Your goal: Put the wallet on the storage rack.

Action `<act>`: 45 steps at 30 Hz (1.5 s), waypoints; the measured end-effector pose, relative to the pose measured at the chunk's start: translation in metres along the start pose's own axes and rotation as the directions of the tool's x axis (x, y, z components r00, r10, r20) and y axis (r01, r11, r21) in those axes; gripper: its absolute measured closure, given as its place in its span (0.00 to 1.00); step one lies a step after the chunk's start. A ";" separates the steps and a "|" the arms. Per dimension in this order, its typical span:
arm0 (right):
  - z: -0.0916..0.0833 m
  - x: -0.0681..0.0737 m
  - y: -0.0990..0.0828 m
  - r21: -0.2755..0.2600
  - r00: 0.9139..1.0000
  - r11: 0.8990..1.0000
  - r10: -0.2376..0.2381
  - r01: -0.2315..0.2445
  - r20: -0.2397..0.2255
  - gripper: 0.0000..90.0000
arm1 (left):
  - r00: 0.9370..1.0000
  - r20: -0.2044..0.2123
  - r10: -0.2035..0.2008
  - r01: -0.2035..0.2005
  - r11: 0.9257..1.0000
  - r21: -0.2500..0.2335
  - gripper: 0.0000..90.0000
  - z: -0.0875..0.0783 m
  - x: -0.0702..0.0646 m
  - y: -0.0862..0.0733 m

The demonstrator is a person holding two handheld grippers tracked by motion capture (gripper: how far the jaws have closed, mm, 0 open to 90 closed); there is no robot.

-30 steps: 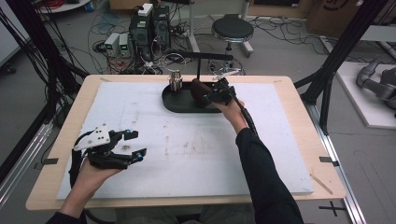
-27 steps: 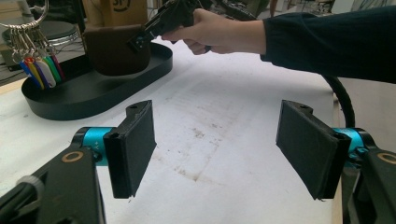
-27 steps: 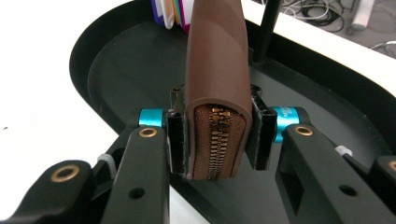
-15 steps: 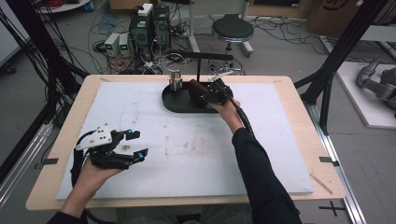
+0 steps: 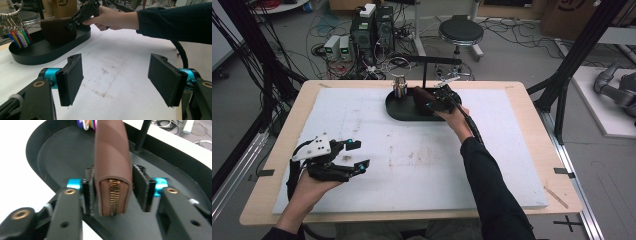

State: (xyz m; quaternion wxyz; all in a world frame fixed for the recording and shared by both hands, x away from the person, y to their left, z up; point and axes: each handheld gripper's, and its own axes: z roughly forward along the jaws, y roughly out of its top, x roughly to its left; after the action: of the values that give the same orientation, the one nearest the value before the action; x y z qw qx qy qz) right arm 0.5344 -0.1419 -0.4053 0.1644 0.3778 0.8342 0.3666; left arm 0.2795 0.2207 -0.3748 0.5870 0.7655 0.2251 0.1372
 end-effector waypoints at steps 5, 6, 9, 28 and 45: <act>-0.003 -0.004 0.000 -0.006 1.000 1.000 0.011 -0.011 0.007 0.58 | 1.000 0.002 -0.003 0.003 1.000 0.001 0.31 0.001 0.000 0.000; -0.005 -0.005 0.000 -0.011 1.000 1.000 0.012 -0.012 0.008 0.57 | 1.000 0.001 -0.004 0.004 1.000 0.000 0.31 0.001 0.000 0.000; -0.009 -0.006 0.001 -0.018 1.000 1.000 0.016 -0.016 0.005 0.54 | 1.000 0.003 0.000 0.000 1.000 0.002 0.31 0.001 0.000 0.001; -0.062 0.001 -0.004 -0.097 0.994 0.995 0.000 -0.010 -0.106 0.36 | 0.999 -0.032 -0.012 0.012 1.000 0.019 0.27 0.006 0.015 0.002; -0.177 -0.001 -0.072 -0.279 0.996 0.960 -0.030 0.006 -0.080 0.28 | 0.993 -0.091 -0.077 0.076 0.997 -0.016 0.23 0.014 0.041 -0.003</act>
State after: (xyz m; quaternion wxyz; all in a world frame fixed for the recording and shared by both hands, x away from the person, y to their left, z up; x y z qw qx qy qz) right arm 0.4007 -0.2609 -0.3380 0.1843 0.3278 0.7839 0.4941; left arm 0.3208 0.2304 -0.3834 0.5857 0.7455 0.2799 0.1510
